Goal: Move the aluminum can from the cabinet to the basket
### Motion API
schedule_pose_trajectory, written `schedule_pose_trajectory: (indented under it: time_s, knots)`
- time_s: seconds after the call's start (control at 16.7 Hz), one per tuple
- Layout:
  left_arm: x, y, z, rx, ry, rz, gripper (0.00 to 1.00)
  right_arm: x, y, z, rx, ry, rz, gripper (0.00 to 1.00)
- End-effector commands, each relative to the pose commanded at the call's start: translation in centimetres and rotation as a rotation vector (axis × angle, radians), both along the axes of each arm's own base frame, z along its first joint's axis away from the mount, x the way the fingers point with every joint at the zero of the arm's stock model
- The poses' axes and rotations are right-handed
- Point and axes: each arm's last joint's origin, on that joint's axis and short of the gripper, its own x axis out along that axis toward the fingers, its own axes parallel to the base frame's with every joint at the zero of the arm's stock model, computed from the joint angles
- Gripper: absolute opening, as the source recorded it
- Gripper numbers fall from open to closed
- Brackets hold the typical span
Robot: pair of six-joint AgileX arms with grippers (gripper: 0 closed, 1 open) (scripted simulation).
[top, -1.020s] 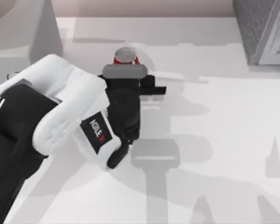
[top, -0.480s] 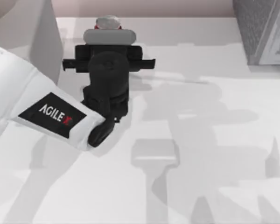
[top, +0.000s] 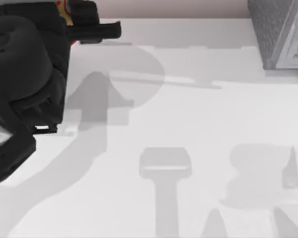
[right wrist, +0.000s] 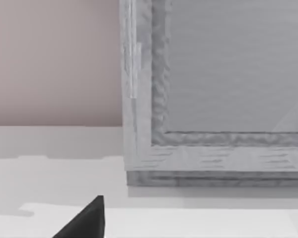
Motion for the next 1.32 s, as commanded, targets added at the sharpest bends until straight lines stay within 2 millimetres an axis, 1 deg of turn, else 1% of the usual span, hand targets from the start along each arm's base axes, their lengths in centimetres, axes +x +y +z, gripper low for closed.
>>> schedule_pose_trajectory:
  time_s: [0.12, 0.24, 0.36, 0.54, 0.72, 0.84, 1.2, 1.32]
  knots:
    - [-3.8, 2.7, 0.8, -0.009, 0.003, -0.008, 0.00, 0.0, 0.0, 0.0, 0.000, 0.000, 0.000, 1.00]
    - [-7.6, 5.6, 0.6, -0.021, -0.001, -0.011, 0.00, 0.0, 0.0, 0.0, 0.000, 0.000, 0.000, 1.00]
    - [-10.6, 8.0, -0.9, -0.011, 0.015, -0.009, 0.00, 0.0, 0.0, 0.0, 0.000, 0.000, 0.000, 1.00]
    - [-13.3, 10.3, -4.1, 0.020, 0.046, -0.006, 0.00, 0.0, 0.0, 0.0, 0.000, 0.000, 0.000, 1.00]
    - [-14.7, 11.3, -6.6, 0.042, 0.063, -0.013, 0.00, 0.0, 0.0, 0.0, 0.000, 0.000, 0.000, 1.00]
    - [-15.1, 11.6, -7.4, 0.042, 0.064, -0.025, 0.00, 0.0, 0.0, 0.0, 0.000, 0.000, 0.000, 1.00]
    - [-15.2, 11.6, -7.7, 0.044, 0.067, -0.028, 0.00, 0.0, 0.0, 0.0, 0.000, 0.000, 0.000, 1.00]
    - [-15.2, 11.7, -7.4, 0.042, 0.066, -0.026, 0.00, 0.0, 0.0, 0.0, 0.000, 0.000, 0.000, 1.00]
